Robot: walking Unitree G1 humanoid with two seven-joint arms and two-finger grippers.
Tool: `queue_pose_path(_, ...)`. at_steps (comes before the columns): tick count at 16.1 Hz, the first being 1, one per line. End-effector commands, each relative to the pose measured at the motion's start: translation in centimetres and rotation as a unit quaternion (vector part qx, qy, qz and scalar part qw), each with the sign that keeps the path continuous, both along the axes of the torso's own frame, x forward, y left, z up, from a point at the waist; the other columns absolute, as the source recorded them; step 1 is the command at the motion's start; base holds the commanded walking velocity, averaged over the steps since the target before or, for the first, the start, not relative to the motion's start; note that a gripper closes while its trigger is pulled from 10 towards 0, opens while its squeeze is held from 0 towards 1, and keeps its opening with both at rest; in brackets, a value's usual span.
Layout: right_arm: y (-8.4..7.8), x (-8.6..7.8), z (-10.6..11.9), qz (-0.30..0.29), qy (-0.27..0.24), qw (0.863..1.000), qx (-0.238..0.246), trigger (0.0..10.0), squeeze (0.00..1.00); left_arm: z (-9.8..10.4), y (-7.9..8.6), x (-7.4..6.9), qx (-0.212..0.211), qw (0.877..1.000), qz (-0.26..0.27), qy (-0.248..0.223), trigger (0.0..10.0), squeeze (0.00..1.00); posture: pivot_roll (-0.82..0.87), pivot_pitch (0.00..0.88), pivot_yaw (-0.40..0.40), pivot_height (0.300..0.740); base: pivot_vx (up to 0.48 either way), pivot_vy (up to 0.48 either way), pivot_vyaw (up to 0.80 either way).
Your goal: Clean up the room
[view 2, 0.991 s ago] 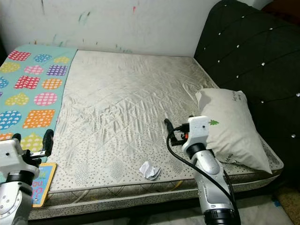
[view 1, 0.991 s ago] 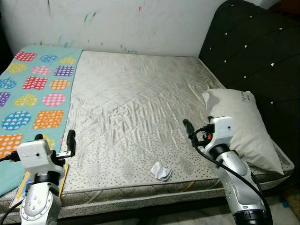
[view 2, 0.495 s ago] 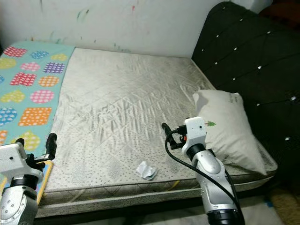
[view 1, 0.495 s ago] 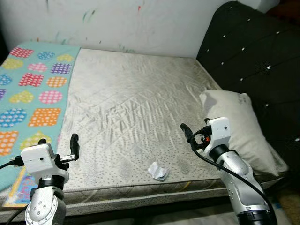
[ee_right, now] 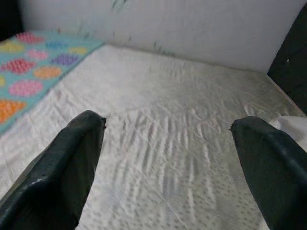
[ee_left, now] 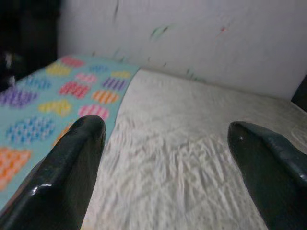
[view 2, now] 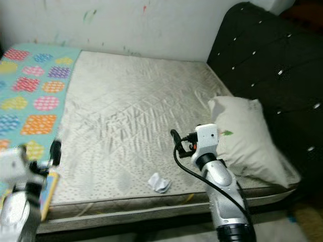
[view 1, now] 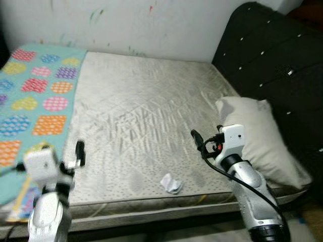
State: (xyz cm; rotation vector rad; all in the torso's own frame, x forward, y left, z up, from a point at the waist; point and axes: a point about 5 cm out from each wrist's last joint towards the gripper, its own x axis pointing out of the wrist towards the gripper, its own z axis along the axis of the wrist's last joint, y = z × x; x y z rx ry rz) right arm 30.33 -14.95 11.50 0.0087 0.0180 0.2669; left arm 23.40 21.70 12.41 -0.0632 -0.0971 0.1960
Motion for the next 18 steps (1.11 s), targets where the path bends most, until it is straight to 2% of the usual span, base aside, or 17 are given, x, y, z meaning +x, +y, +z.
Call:
queue_pose_path(1,-0.9,-0.2,0.0,-0.031,-0.007,0.999,0.009,10.0,0.00,0.0,-0.7,0.7,0.001,1.000,-0.025,0.007,10.0,0.00,0.05,0.000,-0.059,0.740,0.000,0.000,0.00)
queue_pose_path(5,-0.8,-1.0,-1.2,-0.073,-0.009,0.997,0.033,10.0,0.00,0.6,-0.4,2.1,0.020,0.998,-0.054,0.007,10.0,0.00,0.03,0.000,0.056,0.740,0.000,0.000,0.00)
queue_pose_path(8,-0.9,-0.8,-1.3,-0.079,-0.006,0.996,0.036,10.0,0.00,0.7,-0.3,3.2,0.024,0.998,-0.060,0.004,10.0,0.00,0.00,0.000,0.047,0.740,0.000,0.000,0.00)
queue_pose_path(9,-1.3,-0.6,-0.9,-0.078,-0.016,0.997,0.014,10.0,0.00,0.6,-0.3,3.5,0.021,0.998,-0.059,0.001,10.0,0.00,-0.02,0.000,0.042,0.740,0.000,0.000,0.00)
queue_pose_path(10,-1.5,-0.5,-0.8,-0.080,-0.017,0.997,0.012,10.0,0.00,0.3,-0.3,3.7,0.019,0.998,-0.057,0.003,10.0,0.00,-0.03,0.000,0.047,0.740,0.000,0.000,0.00)
queue_pose_path(11,-2.6,-0.6,-0.8,-0.094,-0.022,0.995,0.009,10.0,0.00,0.0,-0.6,3.9,0.016,0.998,-0.057,0.005,10.0,0.00,-0.04,0.000,0.059,0.740,0.000,0.000,0.00)
queue_pose_path(13,-3.6,-0.9,-1.1,-0.123,-0.023,0.992,0.007,10.0,0.00,0.0,-1.3,4.0,0.016,0.997,-0.073,0.007,10.0,0.00,-0.04,0.000,0.091,0.740,0.000,0.000,0.00)
queue_pose_path(14,-4.1,-1.0,-1.2,-0.138,-0.029,0.990,-0.012,10.0,0.00,-0.2,-1.6,3.8,0.019,0.996,-0.087,0.012,10.0,0.00,-0.05,0.000,0.105,0.740,0.000,0.000,0.00)
queue_pose_path(18,-4.9,-1.5,-0.6,-0.157,-0.043,0.986,-0.027,10.0,0.00,-1.1,-1.5,3.4,0.013,0.996,-0.090,0.022,10.0,0.00,-0.07,0.000,0.064,0.740,0.000,0.000,0.00)
